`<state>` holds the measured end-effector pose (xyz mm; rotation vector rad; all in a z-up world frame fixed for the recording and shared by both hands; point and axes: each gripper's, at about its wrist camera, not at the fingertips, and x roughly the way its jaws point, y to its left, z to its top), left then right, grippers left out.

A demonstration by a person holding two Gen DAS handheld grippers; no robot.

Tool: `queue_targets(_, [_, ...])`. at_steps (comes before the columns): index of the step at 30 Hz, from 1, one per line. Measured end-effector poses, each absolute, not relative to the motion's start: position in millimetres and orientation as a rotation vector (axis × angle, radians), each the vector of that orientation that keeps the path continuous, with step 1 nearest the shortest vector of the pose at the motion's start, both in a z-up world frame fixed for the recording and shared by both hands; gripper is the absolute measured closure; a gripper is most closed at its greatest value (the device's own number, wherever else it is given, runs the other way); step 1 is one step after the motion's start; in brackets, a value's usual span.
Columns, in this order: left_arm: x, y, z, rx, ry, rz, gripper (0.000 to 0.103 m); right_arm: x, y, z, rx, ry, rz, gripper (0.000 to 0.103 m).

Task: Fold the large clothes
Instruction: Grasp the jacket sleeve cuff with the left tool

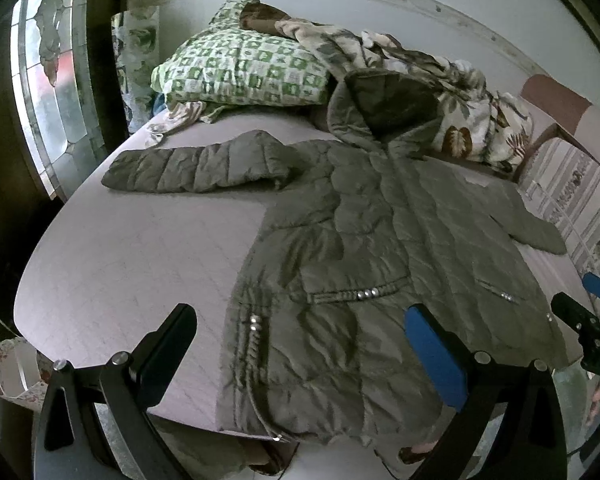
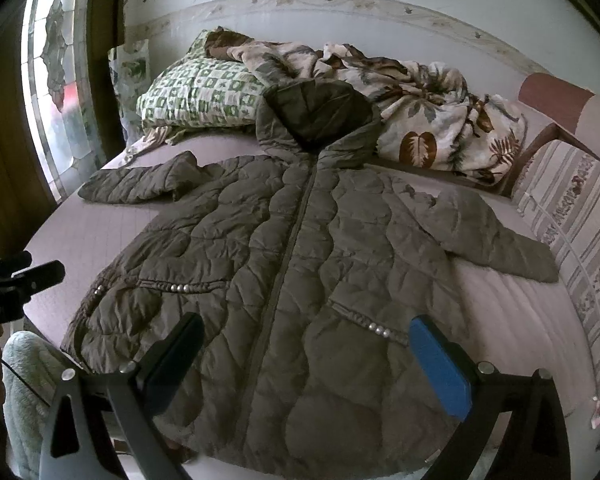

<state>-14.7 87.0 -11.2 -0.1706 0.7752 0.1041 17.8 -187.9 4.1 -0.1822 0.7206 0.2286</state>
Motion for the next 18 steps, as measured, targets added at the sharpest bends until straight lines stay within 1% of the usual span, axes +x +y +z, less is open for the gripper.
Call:
queue_targets(6, [-6.3,98.8,-17.1,-0.213,0.804,0.061,0.0,30.0,-175.1,-0.1,-0.201,0.733,0.25,0.0])
queue_targets(10, [1.9,113.3,-24.0,-0.187,0.802,0.093,0.0,43.0,-161.7,-3.9,-0.205,0.75,0.291,0.0])
queue_targets(14, [14.5,154.1,-34.6,-0.242,0.813,0.142,0.0,56.8,-146.4,-9.8,-0.214,0.771,0.324,0.0])
queue_targets(18, [34.7,222.8,-49.6,-0.359,0.824,0.268,0.0,71.0,-126.4,-17.8,-0.242,0.786,0.359,0.0])
